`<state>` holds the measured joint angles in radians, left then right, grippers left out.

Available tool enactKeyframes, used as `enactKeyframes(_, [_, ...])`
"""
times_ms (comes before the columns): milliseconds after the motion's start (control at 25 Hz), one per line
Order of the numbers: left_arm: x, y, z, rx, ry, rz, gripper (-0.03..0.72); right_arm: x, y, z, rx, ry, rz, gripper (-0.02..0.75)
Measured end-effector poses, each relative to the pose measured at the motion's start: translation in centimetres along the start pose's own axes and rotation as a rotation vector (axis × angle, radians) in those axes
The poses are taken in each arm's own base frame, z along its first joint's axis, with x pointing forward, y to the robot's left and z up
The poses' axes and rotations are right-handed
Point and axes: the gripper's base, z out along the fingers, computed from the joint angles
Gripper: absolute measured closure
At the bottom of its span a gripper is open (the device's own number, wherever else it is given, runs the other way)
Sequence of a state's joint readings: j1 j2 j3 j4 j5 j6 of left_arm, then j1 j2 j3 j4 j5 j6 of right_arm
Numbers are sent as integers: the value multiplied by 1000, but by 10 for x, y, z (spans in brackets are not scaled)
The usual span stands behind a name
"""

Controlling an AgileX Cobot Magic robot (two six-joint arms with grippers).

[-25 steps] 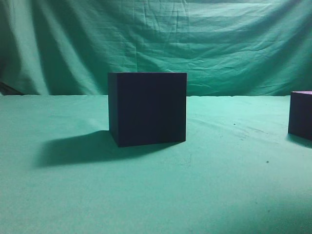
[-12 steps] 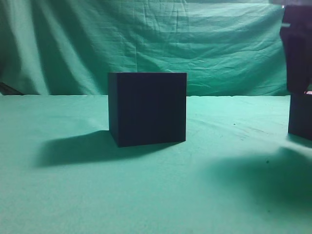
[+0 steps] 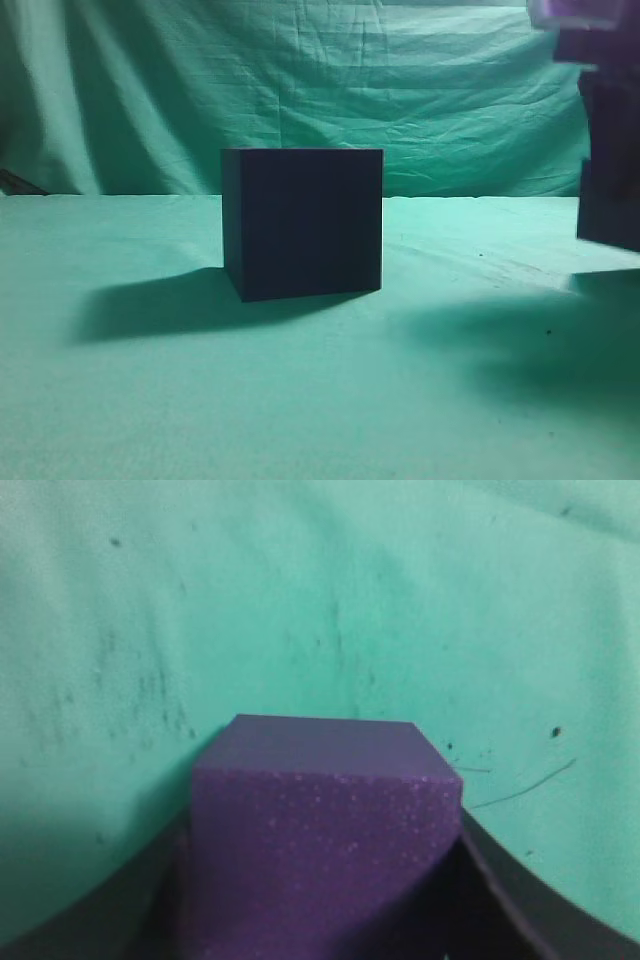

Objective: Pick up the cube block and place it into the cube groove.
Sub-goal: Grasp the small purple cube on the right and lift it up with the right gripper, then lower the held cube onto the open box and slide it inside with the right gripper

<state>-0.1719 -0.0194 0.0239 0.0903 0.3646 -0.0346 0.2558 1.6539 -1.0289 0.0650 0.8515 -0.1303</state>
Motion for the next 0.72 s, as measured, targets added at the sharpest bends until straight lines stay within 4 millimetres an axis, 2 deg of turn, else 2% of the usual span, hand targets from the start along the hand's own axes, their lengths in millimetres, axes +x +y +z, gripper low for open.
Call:
enactKeyframes(240, [0, 0, 0, 0, 0, 0, 688, -30, 4, -50, -48, -19, 13, 310])
enactKeyframes(360, [0, 0, 0, 0, 0, 0, 688, -43, 18, -74, -85, -48, -15, 310])
enactKeyframes(440, [0, 0, 0, 0, 0, 0, 688, -48, 41, -86, -103, -71, -82, 310])
enactKeyframes(560, [0, 0, 0, 0, 0, 0, 688, -51, 89, -99, -145, -110, -151, 310])
enactKeyframes(720, [0, 0, 0, 0, 0, 0, 688, -47, 147, -99, -199, -132, -154, 310])
